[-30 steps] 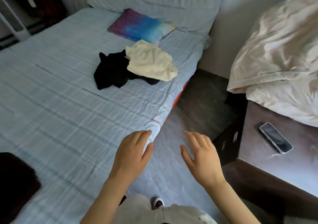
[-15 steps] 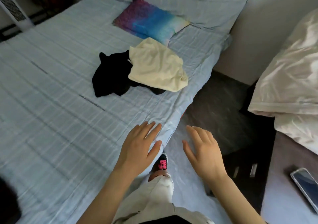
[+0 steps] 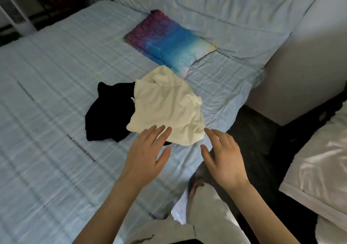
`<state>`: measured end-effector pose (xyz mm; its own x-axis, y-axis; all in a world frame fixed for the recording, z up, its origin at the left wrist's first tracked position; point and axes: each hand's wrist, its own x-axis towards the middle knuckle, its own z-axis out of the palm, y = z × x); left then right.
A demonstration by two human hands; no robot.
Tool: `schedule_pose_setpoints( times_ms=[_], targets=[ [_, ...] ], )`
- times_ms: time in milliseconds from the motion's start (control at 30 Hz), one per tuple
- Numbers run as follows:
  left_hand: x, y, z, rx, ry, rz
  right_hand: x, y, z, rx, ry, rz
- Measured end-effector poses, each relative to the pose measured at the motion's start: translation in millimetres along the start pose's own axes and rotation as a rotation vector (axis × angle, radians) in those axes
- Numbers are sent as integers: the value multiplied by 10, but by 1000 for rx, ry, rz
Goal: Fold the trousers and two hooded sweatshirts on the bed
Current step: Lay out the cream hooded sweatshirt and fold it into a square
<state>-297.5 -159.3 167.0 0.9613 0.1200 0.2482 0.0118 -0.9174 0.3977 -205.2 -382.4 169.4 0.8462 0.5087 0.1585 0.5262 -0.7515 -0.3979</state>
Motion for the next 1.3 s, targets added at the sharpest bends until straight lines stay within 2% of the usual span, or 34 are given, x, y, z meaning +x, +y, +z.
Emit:
schedule_pose_setpoints(
  times_ms=[267,467,600,767,867,967,1067,1200,1300],
  targets=[
    [715,-172,728,31,-4,-358,1392,851,391,29,-218,-176],
    [1624,-80,934,30,108,-545,2601,1301,386,53,-297,-387],
    [2086,-264,1072,67,184,-624,3274,1389,537,79,-339,-492],
    [2232,-865,1402,122,198,-798,3826,1403,1199,129,-377,-562],
    [2243,-1324,1695,187,105,-958,4069,1515,1844,60,-455,-572],
    [2248,-1744,1965,202,3,-1149,4270,1716,2457,-84,-583,-493],
    [2213,-2022,2196,214,-107,-1261,4395,1962,2877,-150,-710,-279],
    [2164,-2138,2358,31,-128,-1304,4385,2127,3093,207,-868,44],
    [2187,-2176,2307,-104,-77,-1287,4411,2093,3106,337,-916,105]
  ],
)
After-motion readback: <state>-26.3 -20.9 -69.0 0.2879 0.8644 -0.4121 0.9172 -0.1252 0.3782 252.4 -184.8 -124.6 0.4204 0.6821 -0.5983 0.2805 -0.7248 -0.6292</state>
